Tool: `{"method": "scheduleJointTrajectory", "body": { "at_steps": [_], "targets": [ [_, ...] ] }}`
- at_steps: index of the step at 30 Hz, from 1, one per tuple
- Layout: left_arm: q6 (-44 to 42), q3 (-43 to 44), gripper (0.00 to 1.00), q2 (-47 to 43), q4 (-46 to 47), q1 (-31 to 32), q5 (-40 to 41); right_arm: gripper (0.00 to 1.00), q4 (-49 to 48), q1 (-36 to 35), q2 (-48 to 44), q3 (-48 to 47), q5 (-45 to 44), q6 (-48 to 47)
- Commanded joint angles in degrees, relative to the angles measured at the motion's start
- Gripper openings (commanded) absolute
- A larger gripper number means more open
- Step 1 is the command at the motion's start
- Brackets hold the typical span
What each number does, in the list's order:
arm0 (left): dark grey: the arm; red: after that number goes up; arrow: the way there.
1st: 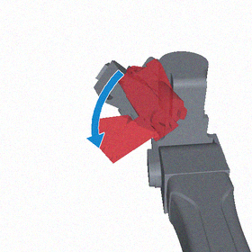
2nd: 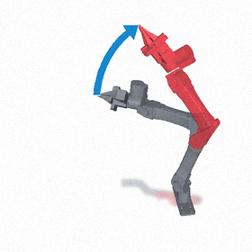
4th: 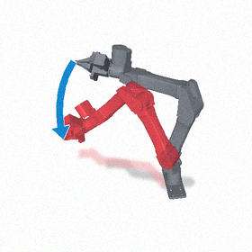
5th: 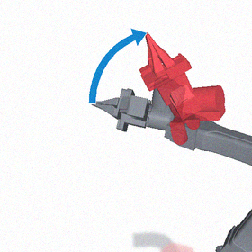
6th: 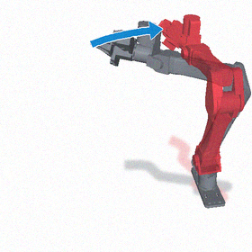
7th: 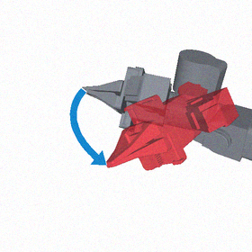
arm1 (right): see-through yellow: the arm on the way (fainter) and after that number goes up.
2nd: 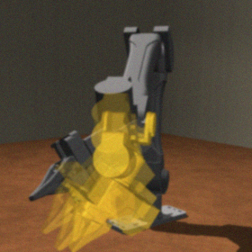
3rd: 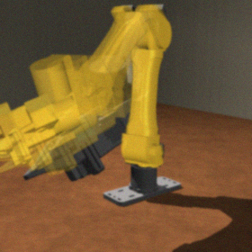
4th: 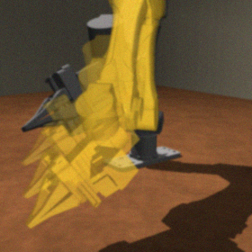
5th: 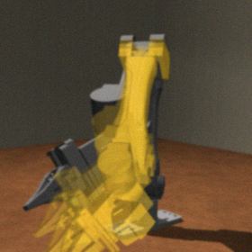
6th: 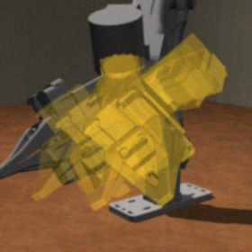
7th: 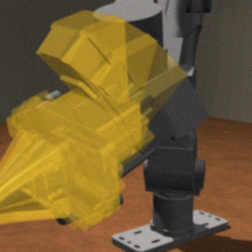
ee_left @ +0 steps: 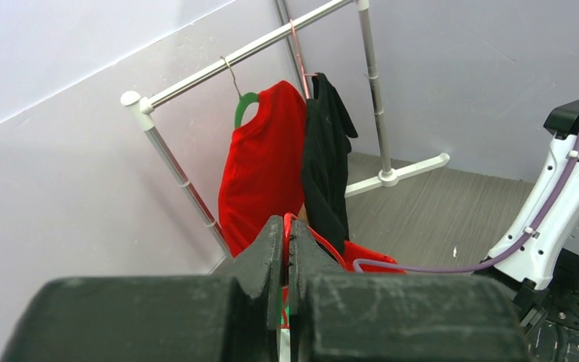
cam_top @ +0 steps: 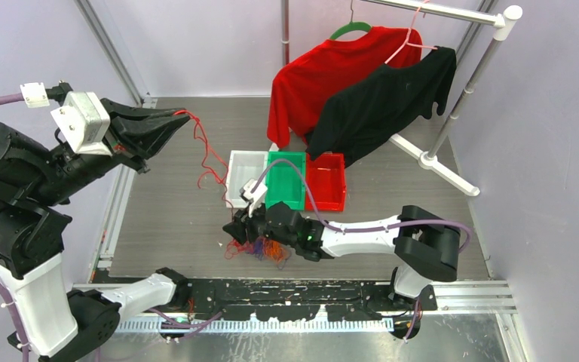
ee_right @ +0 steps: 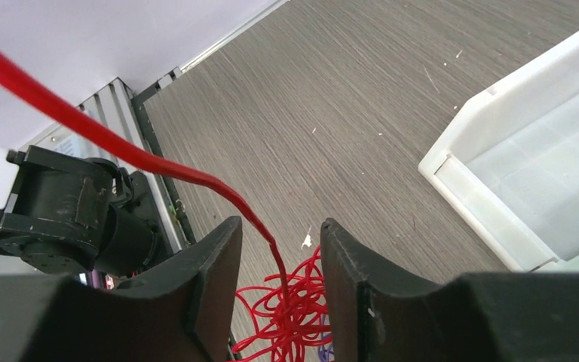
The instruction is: Untangle the cables
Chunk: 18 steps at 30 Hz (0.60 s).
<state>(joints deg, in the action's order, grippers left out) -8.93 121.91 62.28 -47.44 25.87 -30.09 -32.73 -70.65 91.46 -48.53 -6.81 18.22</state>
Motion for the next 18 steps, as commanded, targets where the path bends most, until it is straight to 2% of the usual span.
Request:
{"method": "scheduleJointTrajectory", "body": {
  "at_steps": [1,9,18],
  "targets": [
    [1.04,2.65,0.00,0.42,2.35,-0.09,-0.85,0.46,-4.15,0.02,1.72,-1.71,0.49,2.00],
    [1.06,10.89,0.00,3.06,3.13,-0.16,1.53,0.41,-6.58,0.00,4.69,-0.09,-0.82,4.78],
    [0.47,12.28,0.00,1.99,15.41,-0.14,11.56,0.40,-12.48,-0.01,6.62,7.45,-5.65,8.10]
  ]
}}
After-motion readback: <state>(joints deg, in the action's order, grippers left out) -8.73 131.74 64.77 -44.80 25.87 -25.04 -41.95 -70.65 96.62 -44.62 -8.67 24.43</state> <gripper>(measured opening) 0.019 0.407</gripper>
